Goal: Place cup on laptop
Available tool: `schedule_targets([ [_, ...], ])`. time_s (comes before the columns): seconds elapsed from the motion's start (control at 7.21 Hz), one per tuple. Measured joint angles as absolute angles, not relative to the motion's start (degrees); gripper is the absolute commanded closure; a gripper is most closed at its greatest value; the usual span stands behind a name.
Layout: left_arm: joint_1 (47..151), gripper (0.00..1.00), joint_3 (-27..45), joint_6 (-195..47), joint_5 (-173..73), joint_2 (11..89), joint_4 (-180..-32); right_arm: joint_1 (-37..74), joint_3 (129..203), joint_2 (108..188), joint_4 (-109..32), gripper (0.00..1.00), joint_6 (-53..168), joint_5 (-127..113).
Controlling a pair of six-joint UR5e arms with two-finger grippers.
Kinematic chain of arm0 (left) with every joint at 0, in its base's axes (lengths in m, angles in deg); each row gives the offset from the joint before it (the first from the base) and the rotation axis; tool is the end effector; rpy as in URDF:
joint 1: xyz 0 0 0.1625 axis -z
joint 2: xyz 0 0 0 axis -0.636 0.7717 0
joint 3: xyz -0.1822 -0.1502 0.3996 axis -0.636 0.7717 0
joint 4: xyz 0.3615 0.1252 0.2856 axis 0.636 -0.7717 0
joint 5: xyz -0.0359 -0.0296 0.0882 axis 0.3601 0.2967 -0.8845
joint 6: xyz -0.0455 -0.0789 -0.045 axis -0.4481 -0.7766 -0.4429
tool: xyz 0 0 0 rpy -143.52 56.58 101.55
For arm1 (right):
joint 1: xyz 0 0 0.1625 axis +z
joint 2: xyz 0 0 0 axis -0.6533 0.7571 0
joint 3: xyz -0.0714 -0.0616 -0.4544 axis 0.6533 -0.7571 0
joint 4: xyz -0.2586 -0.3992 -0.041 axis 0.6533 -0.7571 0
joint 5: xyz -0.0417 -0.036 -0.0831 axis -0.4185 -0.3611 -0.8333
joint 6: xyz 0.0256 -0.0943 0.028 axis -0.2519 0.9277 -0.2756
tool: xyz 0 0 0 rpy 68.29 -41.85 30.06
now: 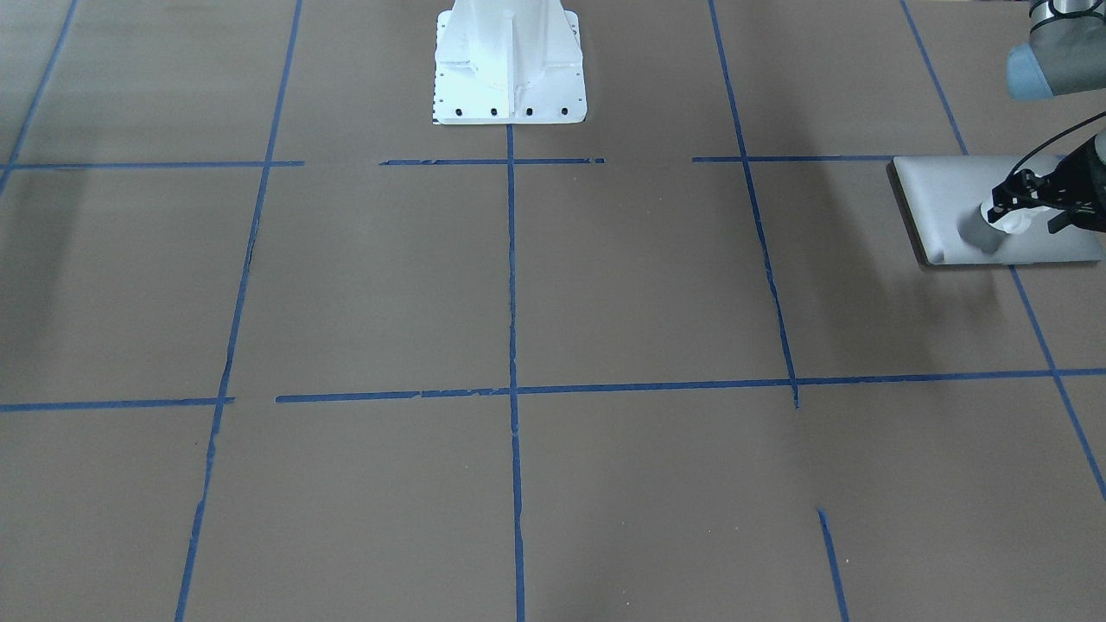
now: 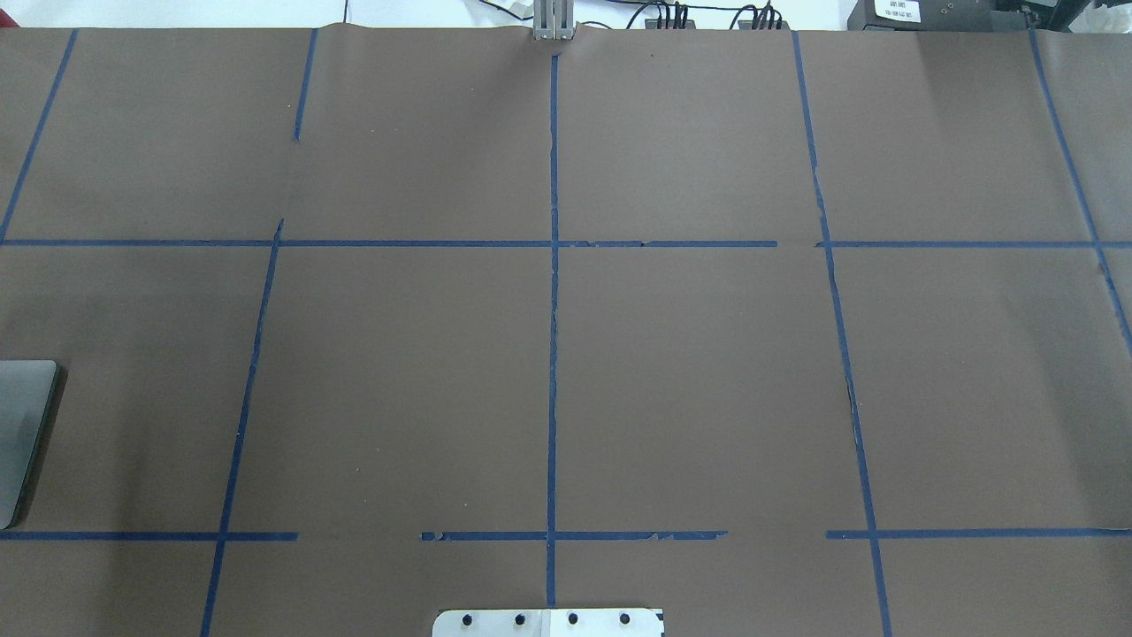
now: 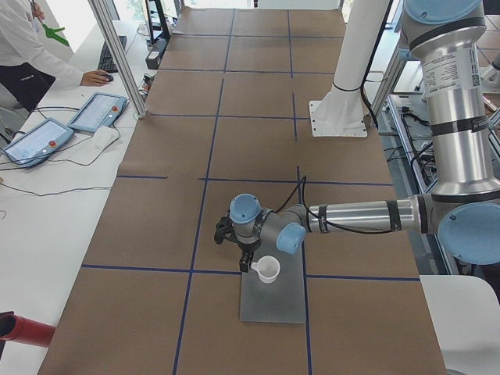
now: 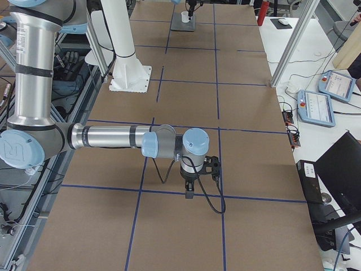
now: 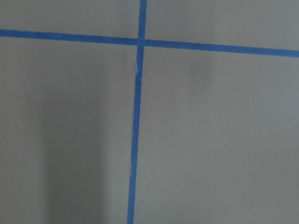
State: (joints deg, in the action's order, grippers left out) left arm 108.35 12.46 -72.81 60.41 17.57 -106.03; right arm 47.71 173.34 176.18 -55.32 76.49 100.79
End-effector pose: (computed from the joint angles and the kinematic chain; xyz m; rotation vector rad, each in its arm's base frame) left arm 0.1077 -0.4593 0.7229 0.0725 0.7874 0.2410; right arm 0.0541 -0.4932 0.6838 -0.0218 -0.7106 -0.0586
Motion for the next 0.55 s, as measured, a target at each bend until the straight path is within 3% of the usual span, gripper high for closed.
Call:
schedule_targets([
  [0.28, 109.4, 0.0, 21.0, -72.7, 60.8, 18.8, -95.2, 47.7, 173.3, 176.2, -55.3, 0.0, 76.5, 100.8],
  [0.55, 113.7, 0.0, 25.2, -72.5, 60.9, 25.4, -84.3, 47.7, 173.3, 176.2, -55.3, 0.0, 76.5, 100.7],
])
